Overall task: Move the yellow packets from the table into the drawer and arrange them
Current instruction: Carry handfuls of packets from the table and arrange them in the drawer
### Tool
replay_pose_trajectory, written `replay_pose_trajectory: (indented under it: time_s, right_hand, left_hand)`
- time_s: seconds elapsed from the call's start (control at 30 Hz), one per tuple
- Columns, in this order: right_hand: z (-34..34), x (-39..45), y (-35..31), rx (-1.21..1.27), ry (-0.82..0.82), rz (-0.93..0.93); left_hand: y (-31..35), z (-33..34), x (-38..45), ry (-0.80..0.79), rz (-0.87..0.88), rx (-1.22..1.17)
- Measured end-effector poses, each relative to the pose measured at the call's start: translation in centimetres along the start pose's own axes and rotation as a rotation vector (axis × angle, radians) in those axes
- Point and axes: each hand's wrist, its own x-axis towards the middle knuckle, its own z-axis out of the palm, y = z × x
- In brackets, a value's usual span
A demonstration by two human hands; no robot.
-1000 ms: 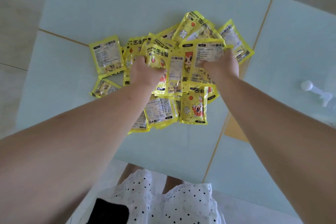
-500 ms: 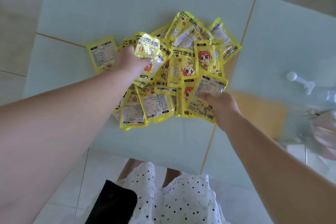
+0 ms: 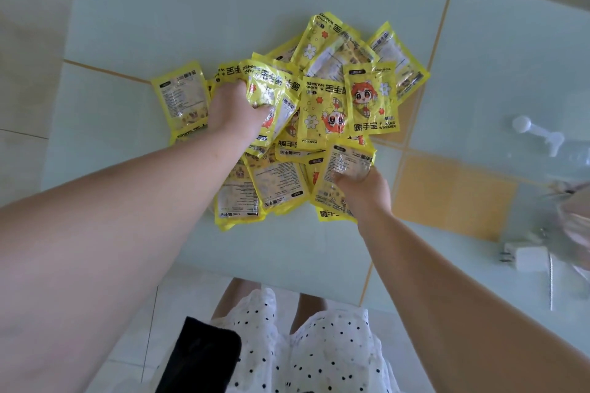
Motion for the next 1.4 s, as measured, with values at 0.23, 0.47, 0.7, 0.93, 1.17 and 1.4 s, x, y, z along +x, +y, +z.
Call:
replay_pose_trajectory:
  time_s: [0.23,0.47,0.7,0.93,1.17,1.4]
  right_hand:
    - [-0.7,-0.8,0.7,0.126,-0.084,-0.035]
    - [-1.9,-2.3,1.5,0.370,-0.113,0.006]
    - [-2.5,-4.6,-2.1,0.473,-0.322,-0.065]
    - [-0.5,-8.2,-6.0,0.248,-0.474,-0.194]
    - [2.4,-14.3,-4.0,-0.038,-0.759,-0.313]
    - [9.5,-21.2,2.9,-0.425,-0.964,-0.308]
  left_hand:
    - [-0.6,-0.1,-0.4,0.033,0.008,-0.012]
    - [-1.8,-0.9,-1.3,0.032,-0.057,-0.209]
    - [-5.0,-2.8,-4.8,0.052,-0.211,-0.624]
    - [-10.9,-5.5,-13.0,0.083,-0.392,-1.076]
    - [-17.4,-3.1,-26.2,0.249,-0.632,-1.509]
    - [-24.3,1.4,-39.3,0.563,-0.866,-1.825]
